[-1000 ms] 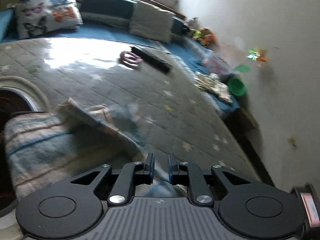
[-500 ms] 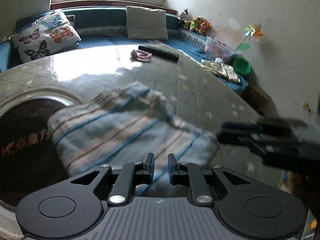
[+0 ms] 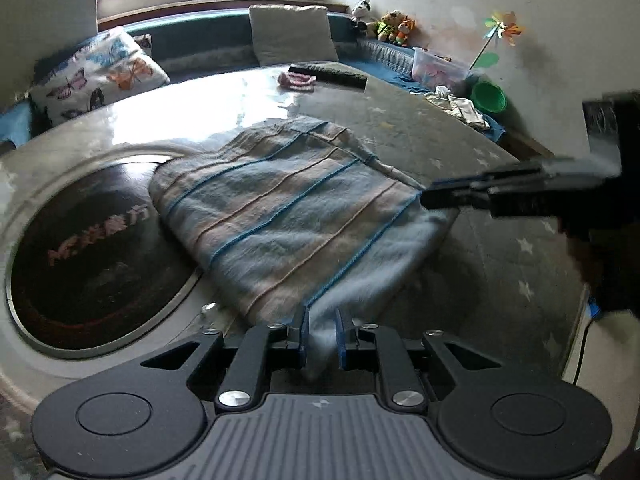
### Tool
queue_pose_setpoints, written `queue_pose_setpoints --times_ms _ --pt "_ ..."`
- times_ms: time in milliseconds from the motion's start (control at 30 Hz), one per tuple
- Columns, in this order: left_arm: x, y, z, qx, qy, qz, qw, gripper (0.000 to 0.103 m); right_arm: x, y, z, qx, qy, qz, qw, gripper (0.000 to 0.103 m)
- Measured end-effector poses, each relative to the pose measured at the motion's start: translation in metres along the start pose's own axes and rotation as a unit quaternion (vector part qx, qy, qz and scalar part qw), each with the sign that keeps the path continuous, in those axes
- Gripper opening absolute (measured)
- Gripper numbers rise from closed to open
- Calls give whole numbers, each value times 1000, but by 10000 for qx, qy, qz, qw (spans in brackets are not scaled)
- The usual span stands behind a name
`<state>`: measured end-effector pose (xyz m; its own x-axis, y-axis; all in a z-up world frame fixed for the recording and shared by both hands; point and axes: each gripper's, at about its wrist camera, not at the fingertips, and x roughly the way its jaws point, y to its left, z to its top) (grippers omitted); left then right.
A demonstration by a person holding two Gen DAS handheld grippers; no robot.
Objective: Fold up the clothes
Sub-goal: 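Lower the folded end onto the shirt and open both grippers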
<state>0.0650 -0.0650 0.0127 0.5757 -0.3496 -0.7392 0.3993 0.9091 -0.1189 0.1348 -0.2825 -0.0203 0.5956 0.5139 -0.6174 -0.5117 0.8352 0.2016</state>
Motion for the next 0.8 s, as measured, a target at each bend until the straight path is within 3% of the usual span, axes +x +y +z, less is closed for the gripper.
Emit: queue_pose_setpoints --times_ms 67,200,367,433,567,800 --pt "-7 -4 -4 121 -86 34 9999 26 -2 6 2 -119 -19 85 9999 23" --pt "-9 -19 -14 570 -180 328 9977 27 5 8 2 -175 34 -48 9998 23" --pt "1 -19 -22 693 -161 638 9954 29 9 -2 -1 80 132 -88 9998 23" --pt "2 -19 -24 740 -208 611 9952 27 9 -1 -2 44 138 -114 9998 23" --pt "-1 -20 -26 882 -313 581 9939 7 12 3 -4 -4 219 -157 9996 23" --pt "-20 -7 -28 887 -263 425 9948 5 3 13 -5 -92 496 121 9987 23"
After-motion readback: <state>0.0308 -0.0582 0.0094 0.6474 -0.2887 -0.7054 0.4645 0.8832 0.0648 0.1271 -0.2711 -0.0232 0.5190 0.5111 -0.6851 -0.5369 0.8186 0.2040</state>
